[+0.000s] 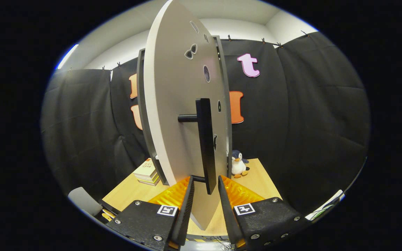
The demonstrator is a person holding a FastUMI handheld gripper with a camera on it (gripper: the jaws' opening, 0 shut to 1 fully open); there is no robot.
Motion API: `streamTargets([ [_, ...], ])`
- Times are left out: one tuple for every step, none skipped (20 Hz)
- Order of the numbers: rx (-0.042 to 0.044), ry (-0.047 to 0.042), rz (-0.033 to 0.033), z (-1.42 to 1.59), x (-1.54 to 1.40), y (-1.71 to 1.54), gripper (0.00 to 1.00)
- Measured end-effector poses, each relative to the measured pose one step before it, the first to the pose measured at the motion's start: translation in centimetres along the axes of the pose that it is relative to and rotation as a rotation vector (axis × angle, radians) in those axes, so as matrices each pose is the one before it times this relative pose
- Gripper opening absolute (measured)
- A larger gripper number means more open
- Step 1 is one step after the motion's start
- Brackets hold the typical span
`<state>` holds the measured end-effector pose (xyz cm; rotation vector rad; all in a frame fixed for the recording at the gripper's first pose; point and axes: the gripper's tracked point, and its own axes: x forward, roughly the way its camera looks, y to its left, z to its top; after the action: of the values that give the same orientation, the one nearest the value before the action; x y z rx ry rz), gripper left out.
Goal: Open the shoe cabinet door, grab the shoes and put them into the shoe cabinet, then close the shoe cabinet door.
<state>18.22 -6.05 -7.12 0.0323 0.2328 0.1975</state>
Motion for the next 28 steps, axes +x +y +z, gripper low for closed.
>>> streamTargets([
  [-0.00242, -0.00150, 0.00507, -0.098, 0.098, 0.106, 0.45],
  [-0.00174, -0.00057, 0.00844, -0.035, -0.052, 0.087, 0.46],
  [0.00110, 0.00130, 0.00589, 0.034, 0.026, 0.015, 0.46],
  [0.00360, 0.00263, 0.00173, -0.044, 0.038, 0.121, 0.46],
  [-0.00183, -0.00294, -0.00105, -0.062, 0.024, 0.015, 0.47],
  [-0.00093, 0.00167, 0.00033, -0.003, -0.027, -0.005, 0.47],
  [0.00844, 0.00105, 0.00905, 0.042, -0.071, 0.149, 0.47],
  [0.00596, 0.00195, 0.01000, -0.053, -0.032, 0.236, 0.47],
  [0.00429, -0.00099, 0.01092, -0.098, 0.157, 0.119, 0.47],
  [0.00240, 0.00148, 0.01301, -0.017, 0.009, 0.209, 0.47],
  [0.00191, -0.00081, 0.00933, 0.030, -0.039, 0.053, 0.48],
  [-0.00061, 0.00147, 0.00507, -0.038, -0.019, 0.034, 0.48],
  [0.00115, 0.00209, 0.00840, -0.060, -0.012, 0.164, 0.50],
  [-0.00058, 0.00134, 0.00908, -0.116, 0.017, 0.224, 0.53],
  [-0.00208, 0.00126, 0.01004, 0.037, 0.123, 0.195, 0.55],
  [-0.00665, 0.00006, 0.00953, 0.010, 0.108, 0.238, 0.57],
  [-0.00819, -0.00227, 0.00902, 0.046, 0.197, 0.262, 0.57],
  [-0.01230, -0.00556, 0.00552, 0.020, 0.242, 0.221, 0.58],
  [-0.01534, -0.00824, -0.00071, 0.181, 0.277, 0.152, 0.63],
  [-0.00915, -0.00771, 0.00115, 0.231, 0.296, 0.162, 0.69],
  [-0.00875, -0.00268, 0.00435, -0.039, 0.500, 0.130, 0.74],
  [-0.00236, -0.00237, 0.00432, 0.058, 0.514, 0.274, 0.76],
  [0.00107, 0.00316, 0.00546, -0.254, 0.374, 0.350, 0.79],
  [-0.00379, -0.00275, 0.00535, 0.064, 0.453, 0.519, 0.80],
  [-0.00602, 0.00163, 0.00545, 0.001, 0.604, 0.489, 0.82],
  [-0.00205, -0.00132, 0.00367, 0.072, 0.529, 0.477, 0.84],
  [0.00061, 0.00423, 0.00035, 0.121, 0.520, 0.329, 0.86],
  [0.00055, -0.00035, 0.00029, 0.125, 0.488, 0.262, 0.88],
])
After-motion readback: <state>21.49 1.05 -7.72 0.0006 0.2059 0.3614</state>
